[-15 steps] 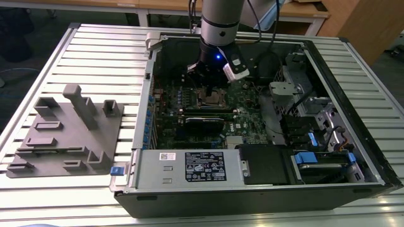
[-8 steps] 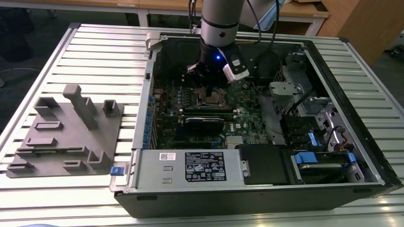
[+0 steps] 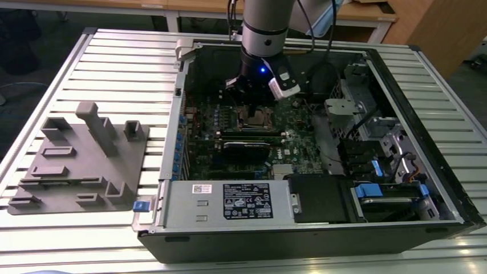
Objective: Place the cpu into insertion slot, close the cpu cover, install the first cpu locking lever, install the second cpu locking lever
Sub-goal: 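Close the cpu cover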
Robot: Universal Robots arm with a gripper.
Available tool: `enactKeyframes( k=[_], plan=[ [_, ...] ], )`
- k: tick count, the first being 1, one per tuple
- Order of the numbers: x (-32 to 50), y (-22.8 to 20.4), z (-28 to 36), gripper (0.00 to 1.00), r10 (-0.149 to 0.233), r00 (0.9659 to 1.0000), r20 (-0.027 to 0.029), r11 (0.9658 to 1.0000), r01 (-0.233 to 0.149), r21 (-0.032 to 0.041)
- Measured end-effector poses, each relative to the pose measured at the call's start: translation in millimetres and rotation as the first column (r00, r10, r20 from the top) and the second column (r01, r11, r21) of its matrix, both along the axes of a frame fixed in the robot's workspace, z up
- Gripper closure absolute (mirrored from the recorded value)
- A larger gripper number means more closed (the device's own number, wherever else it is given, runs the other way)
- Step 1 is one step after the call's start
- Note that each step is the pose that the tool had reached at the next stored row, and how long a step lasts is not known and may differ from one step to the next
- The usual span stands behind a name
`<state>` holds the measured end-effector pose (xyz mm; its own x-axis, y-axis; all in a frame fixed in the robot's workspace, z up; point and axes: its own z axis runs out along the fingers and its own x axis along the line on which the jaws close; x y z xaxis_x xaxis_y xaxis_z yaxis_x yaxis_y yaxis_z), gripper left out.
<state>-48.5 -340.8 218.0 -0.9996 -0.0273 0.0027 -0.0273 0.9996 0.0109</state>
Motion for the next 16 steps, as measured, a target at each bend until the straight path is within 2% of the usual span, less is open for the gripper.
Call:
enactKeyframes(
  k=[10,16],
  plan=[
    [-0.6,0.0,-0.2,0.89,0.0,1.0,0.0001,1.0,0.0,0.0002],
    [-9.2,0.0,-1.7,0.89,0.0,1.0,0.002,1.0,0.0,0.0001]
  ],
)
